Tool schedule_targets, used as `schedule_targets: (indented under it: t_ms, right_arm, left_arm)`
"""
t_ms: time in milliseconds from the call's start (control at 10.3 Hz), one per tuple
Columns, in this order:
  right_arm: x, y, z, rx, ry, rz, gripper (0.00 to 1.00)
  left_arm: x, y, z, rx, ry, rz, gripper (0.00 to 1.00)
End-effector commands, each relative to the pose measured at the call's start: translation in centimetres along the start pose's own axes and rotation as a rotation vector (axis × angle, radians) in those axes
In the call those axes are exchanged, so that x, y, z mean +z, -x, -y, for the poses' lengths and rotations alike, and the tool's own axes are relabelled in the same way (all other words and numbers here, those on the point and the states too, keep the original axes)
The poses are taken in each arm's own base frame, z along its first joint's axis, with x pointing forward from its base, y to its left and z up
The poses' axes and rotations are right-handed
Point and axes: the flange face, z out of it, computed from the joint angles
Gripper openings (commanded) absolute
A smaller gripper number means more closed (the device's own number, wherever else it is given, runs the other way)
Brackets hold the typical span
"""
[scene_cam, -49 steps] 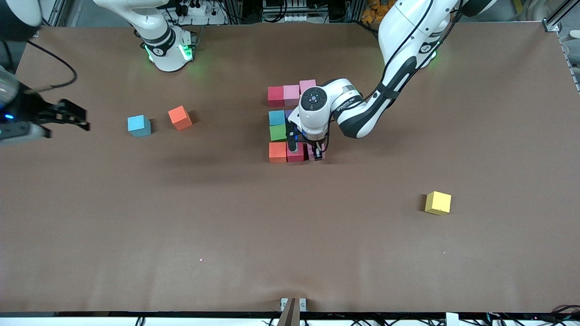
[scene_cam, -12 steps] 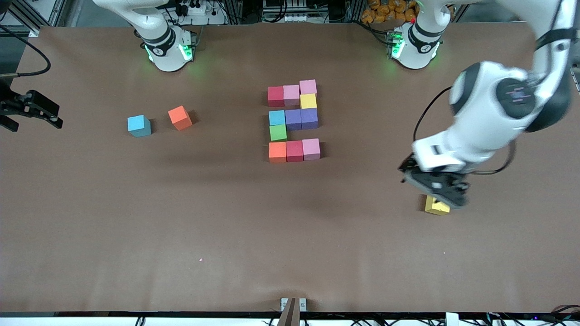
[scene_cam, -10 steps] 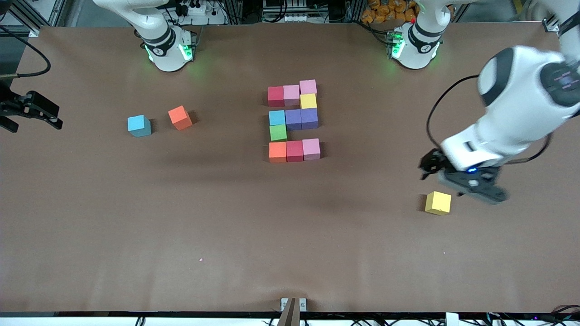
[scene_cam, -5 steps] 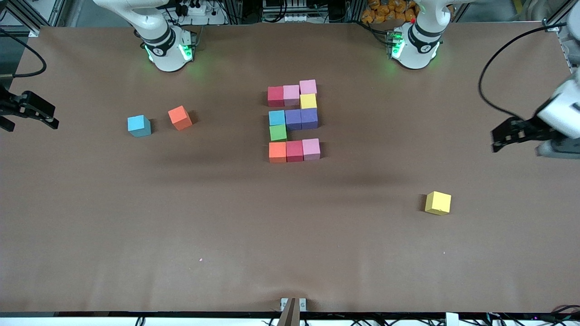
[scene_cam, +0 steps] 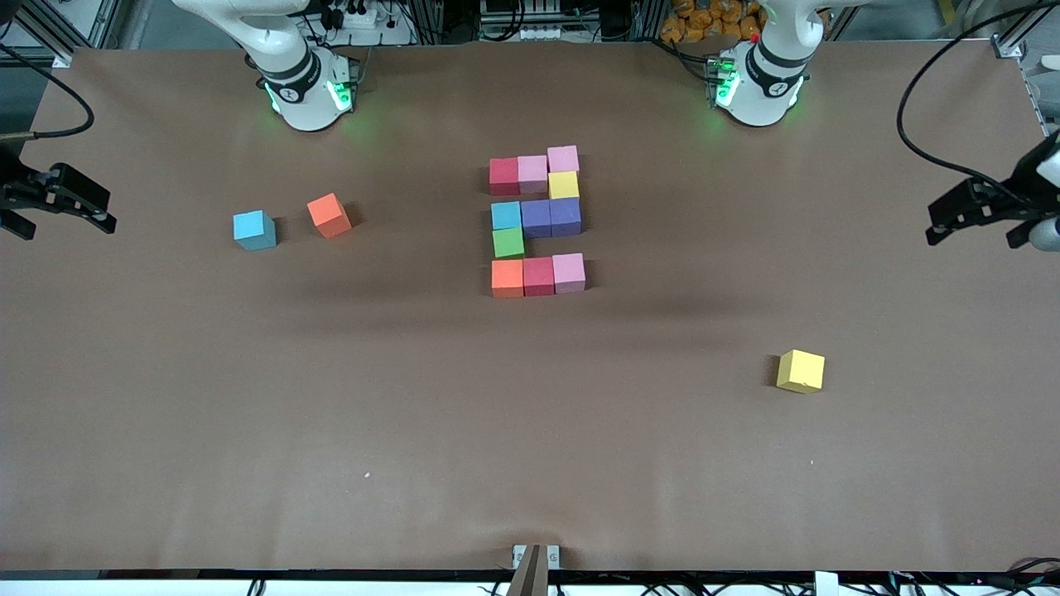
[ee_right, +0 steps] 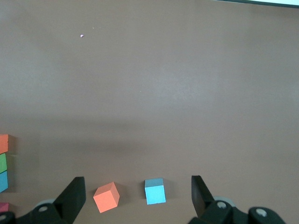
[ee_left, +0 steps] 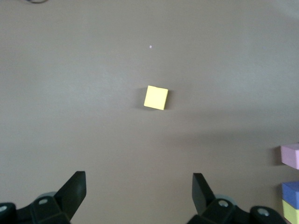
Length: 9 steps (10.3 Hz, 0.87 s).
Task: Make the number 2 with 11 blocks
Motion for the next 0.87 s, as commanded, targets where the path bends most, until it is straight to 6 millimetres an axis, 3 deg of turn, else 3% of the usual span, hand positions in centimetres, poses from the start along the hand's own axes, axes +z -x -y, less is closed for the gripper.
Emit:
schedule_targets:
  t_ms: [0, 778]
  right_arm:
    - [-0.52, 0.65, -0.07, -0.008, 0.015, -0.001, 1.00]
    - [-0.81, 1.09, -0.54, 0.004, 0.014, 0.006, 1.00]
  left_arm:
    - [-0.28, 0.97, -1.27, 0.011, 0.038, 0.019, 1.00]
    - [-0.17, 0.95, -1.65, 0.038, -0.047, 0.036, 1.00]
